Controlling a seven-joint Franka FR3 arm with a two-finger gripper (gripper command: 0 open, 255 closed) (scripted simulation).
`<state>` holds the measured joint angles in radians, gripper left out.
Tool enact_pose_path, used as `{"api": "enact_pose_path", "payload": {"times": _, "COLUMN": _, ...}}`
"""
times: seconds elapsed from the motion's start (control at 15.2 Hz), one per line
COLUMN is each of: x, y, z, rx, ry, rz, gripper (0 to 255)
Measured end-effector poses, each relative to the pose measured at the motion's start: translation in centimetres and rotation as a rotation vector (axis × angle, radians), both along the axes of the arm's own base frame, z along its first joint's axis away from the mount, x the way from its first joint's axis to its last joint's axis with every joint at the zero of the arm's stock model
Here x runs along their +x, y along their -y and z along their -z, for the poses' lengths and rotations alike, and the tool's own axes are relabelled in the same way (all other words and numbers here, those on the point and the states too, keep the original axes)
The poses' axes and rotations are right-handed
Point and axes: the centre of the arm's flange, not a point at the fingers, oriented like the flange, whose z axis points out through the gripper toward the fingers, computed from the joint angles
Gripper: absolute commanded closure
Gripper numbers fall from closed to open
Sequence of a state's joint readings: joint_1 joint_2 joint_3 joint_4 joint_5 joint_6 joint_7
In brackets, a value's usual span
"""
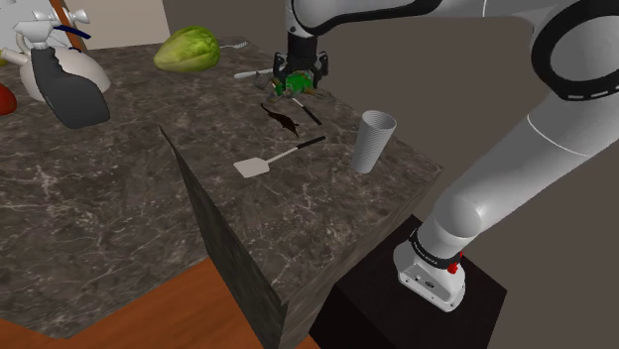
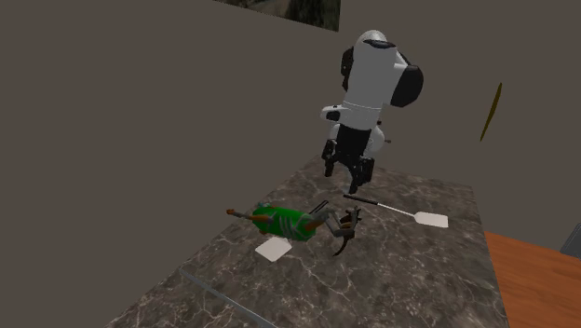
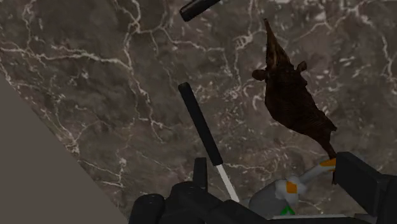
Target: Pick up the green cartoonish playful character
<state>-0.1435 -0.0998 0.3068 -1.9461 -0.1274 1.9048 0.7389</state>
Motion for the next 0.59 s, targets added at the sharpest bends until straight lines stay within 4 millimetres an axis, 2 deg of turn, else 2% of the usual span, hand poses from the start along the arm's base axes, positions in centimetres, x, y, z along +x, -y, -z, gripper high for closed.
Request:
{"api": "enact_pose_path", "payload": {"times": 0.4, "x": 6.7, "y": 1.4, "z": 1.2, "rx": -0.023, "ry": 0.064, "rz": 0.173, "gripper": 0}}
{"api": "enact_pose_path", "payload": {"times": 0.59, "x": 7.5, "y": 1.5, "z": 2.6, "rx": -0.027, "ry": 0.072, "rz": 0.196, "gripper": 0}}
